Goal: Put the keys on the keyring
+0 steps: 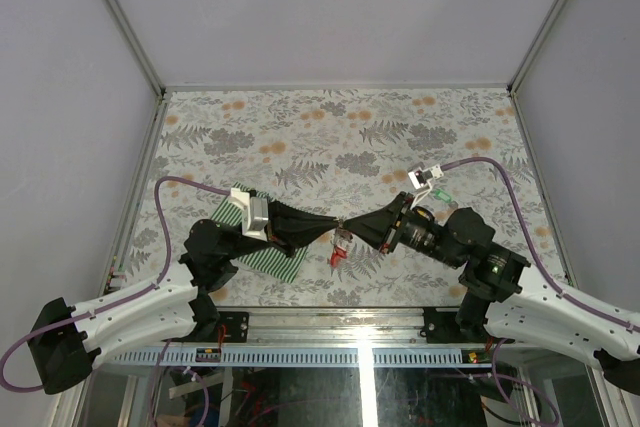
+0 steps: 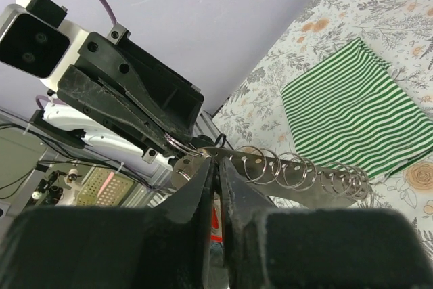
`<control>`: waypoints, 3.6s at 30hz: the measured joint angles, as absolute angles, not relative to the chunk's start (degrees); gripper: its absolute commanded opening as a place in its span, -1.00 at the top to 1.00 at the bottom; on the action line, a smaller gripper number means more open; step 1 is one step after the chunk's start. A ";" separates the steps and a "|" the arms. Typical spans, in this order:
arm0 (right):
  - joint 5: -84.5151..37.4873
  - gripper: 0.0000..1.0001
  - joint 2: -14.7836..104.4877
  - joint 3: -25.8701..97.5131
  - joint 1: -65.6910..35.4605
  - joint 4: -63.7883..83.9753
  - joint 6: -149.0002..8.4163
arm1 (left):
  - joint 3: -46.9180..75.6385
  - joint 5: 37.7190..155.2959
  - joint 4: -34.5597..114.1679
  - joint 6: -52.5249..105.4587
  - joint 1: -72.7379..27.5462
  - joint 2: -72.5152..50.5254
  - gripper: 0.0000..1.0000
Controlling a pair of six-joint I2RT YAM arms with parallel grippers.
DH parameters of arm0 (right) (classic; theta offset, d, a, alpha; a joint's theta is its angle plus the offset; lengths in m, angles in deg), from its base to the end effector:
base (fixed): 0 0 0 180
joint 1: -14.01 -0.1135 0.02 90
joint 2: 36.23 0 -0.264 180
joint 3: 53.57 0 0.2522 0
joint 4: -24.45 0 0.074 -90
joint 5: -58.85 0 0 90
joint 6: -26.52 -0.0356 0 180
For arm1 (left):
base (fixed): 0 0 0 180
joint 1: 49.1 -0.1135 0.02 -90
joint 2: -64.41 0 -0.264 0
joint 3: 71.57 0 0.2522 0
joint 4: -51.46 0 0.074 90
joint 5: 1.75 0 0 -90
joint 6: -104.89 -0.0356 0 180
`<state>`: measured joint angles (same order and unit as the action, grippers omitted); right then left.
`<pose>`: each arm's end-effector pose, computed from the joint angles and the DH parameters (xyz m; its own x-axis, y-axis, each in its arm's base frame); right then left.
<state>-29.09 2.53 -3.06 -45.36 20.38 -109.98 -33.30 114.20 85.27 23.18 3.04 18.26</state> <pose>0.0853 0.1466 0.3448 -0.5901 0.4263 -0.6857 -0.6538 0.2460 0.7156 0.0996 -0.1535 0.3157 0.1284 -0.3764 -0.9175 0.9802 0.1889 0.0597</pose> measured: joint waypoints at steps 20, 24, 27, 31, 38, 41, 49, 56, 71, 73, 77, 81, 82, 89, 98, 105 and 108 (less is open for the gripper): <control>-22.36 0.13 -4.74 -1.46 -45.36 20.01 -74.46 | -33.30 115.56 85.45 23.64 3.04 18.85 1.00; -18.23 0.13 -4.50 -1.22 -45.36 20.86 -65.78 | -33.27 117.13 85.77 24.14 3.04 18.98 1.00; -14.73 0.16 -2.30 1.05 -45.36 19.20 -60.91 | -33.12 118.70 86.19 24.54 3.04 19.00 1.00; -10.62 0.25 0.85 3.93 -45.36 18.07 -57.41 | -32.40 121.09 87.24 25.24 3.04 18.85 1.00; -7.08 0.32 2.56 4.98 -45.36 15.90 -55.53 | -31.48 123.60 88.86 26.00 3.04 18.72 1.00; -6.36 0.32 2.73 4.98 -45.36 15.88 -55.44 | -31.39 124.23 89.25 26.20 3.04 18.72 1.00; -4.63 0.38 3.87 4.98 -45.36 16.12 -55.47 | -31.24 125.33 89.45 26.55 3.04 18.68 1.00; -3.45 0.46 5.20 4.98 -45.36 16.16 -55.49 | -31.24 125.70 89.58 26.61 3.04 18.26 1.00; -2.97 0.69 5.29 5.01 -45.36 16.16 -55.49 | -31.24 125.85 89.58 26.64 3.04 18.09 1.00; -2.97 0.77 5.29 5.03 -45.36 16.19 -55.49 | -31.24 125.85 89.58 26.64 3.04 18.09 1.00; -2.77 0.95 5.29 5.09 -45.36 16.10 -55.49 | -31.24 125.81 89.56 26.61 3.04 18.09 1.00; -2.47 1.00 5.46 6.25 -45.36 14.50 -55.40 | -31.07 125.79 89.53 26.59 3.04 18.11 0.98; -2.47 1.00 5.70 6.93 -45.36 13.65 -55.31 | -30.89 125.79 89.45 26.59 3.04 18.11 0.93; -2.90 1.00 7.91 15.87 -45.36 1.54 -53.57 | -28.71 125.24 84.68 24.19 3.07 19.03 0.41; -7.43 1.00 16.70 33.07 -45.36 -22.37 -50.02 | -26.48 123.16 73.47 19.75 3.07 21.45 0.34; -10.55 1.00 21.22 35.69 -45.36 -33.95 -48.93 | -25.67 122.66 70.10 19.12 3.04 20.27 0.34; -10.99 1.00 21.24 35.69 -45.36 -35.29 -48.80 | -25.65 122.70 69.27 19.16 3.07 19.31 0.34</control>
